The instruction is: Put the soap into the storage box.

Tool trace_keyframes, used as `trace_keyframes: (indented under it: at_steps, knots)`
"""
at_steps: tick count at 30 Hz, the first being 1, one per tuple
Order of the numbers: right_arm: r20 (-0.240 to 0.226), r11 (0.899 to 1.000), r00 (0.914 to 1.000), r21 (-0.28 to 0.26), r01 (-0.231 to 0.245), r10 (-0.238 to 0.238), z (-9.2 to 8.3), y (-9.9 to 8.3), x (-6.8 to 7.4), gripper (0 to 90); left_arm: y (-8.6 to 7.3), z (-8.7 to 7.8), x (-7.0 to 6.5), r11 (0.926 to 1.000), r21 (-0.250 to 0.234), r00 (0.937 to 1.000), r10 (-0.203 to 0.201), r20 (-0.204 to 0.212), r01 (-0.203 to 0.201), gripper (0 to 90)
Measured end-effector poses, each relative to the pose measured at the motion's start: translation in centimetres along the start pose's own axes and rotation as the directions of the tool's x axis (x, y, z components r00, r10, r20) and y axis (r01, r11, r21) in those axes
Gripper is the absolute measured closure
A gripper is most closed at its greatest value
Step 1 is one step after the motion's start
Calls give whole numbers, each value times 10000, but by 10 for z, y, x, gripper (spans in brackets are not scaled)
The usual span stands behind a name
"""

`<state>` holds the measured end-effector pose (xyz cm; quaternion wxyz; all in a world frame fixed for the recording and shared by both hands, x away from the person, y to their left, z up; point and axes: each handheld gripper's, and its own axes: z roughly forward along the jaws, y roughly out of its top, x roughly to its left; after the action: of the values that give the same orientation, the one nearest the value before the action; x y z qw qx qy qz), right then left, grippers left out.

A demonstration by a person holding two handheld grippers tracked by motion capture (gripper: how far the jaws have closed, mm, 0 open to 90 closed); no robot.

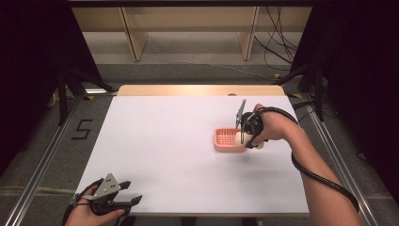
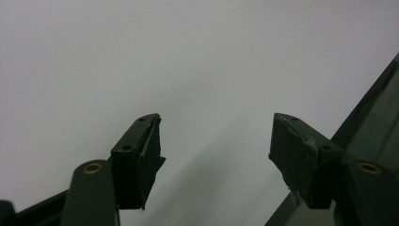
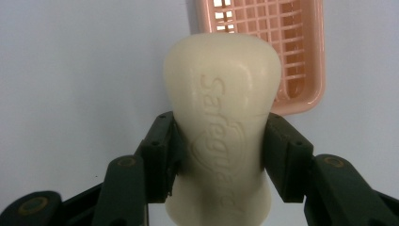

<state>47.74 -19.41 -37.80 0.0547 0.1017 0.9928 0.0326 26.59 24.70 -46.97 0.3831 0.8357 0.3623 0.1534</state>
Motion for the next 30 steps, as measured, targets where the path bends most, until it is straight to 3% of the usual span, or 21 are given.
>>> trace_keyframes:
  at_steps: [1,5,13,15,16,18,25,26,27,28,30]
  knots:
    - [-3,10000,10000,84,-14,14,0,1,0,506,1,0,1,9997,-7,9997,235,-42,-235,337]
    - [20,9999,9999,49,-129,129,0,4,1,506,0,0,2,9996,-56,9996,260,-57,-261,337]
    - [103,10000,9999,25,87,-87,2,11,0,506,0,0,2,9995,-56,9994,299,-163,-300,337]
    - [52,9983,9984,-130,570,-569,4,13,-4,506,0,0,1,9997,-129,9998,221,6,-221,337]
    - [32,9997,9997,37,247,-247,3,14,-1,506,1,-1,1,9997,-75,9998,218,-17,-218,337]
    - [28,10000,10000,3,34,-34,4,15,0,506,0,-1,1,9997,-136,9998,215,8,-215,337]
    - [31,10000,10000,64,56,-56,4,20,-2,506,1,-1,1,9997,-47,9997,224,-21,-224,337]
    - [-11,9994,9994,49,337,-337,4,22,-3,506,1,-1,1,9997,-53,9997,225,-23,-225,337]
    - [-62,9997,9997,93,243,-242,5,24,-3,506,1,0,0,9998,-187,10000,91,13,-91,337]
    - [123,9986,9987,-152,500,-499,5,25,-4,506,1,0,0,9998,-187,10000,91,13,-91,337]
    - [80,9984,9985,-152,539,-538,5,27,-4,506,1,0,0,9998,-184,10000,88,13,-88,337]
